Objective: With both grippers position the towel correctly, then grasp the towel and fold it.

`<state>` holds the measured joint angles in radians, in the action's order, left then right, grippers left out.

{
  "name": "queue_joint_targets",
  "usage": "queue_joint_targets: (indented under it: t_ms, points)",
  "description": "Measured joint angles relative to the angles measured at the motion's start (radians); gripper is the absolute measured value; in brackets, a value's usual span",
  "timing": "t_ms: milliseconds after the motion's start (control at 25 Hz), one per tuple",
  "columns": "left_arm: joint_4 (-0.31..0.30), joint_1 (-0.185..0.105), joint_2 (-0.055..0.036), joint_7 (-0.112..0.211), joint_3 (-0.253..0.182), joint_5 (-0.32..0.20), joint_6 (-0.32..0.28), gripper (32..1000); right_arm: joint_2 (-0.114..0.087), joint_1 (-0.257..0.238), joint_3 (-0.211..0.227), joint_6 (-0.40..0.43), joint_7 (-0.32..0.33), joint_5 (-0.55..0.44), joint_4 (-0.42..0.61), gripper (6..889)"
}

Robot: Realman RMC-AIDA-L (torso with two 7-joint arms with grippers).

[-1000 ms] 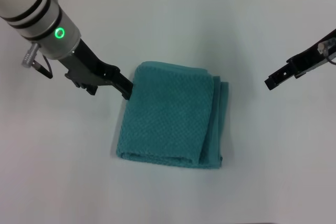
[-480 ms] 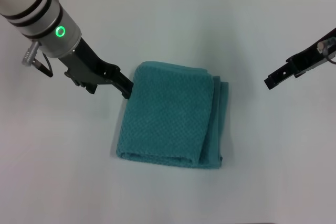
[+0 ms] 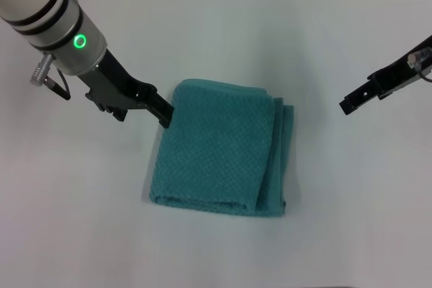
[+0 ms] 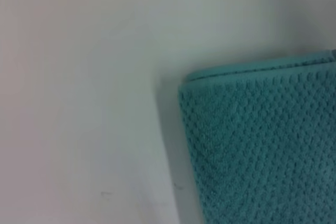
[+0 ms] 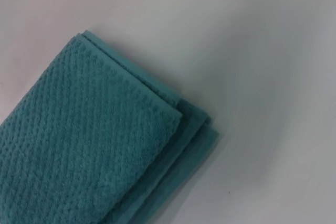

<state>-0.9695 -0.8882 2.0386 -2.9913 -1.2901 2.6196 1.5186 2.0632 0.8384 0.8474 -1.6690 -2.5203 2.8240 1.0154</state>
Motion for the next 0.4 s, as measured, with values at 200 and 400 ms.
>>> queue_joint_targets:
  t_ms: [200,400]
  points:
    - [0.000,0.000,0.0001,0.000,0.000,-0.001,0.000,919,0.000,0.002,0.001,0.000,0.000,0.000,0.000,852]
    - [0.000,0.000,0.0001,0.000,0.000,-0.001,0.000,919,0.000,0.002,0.001,0.000,0.000,0.000,0.000,852]
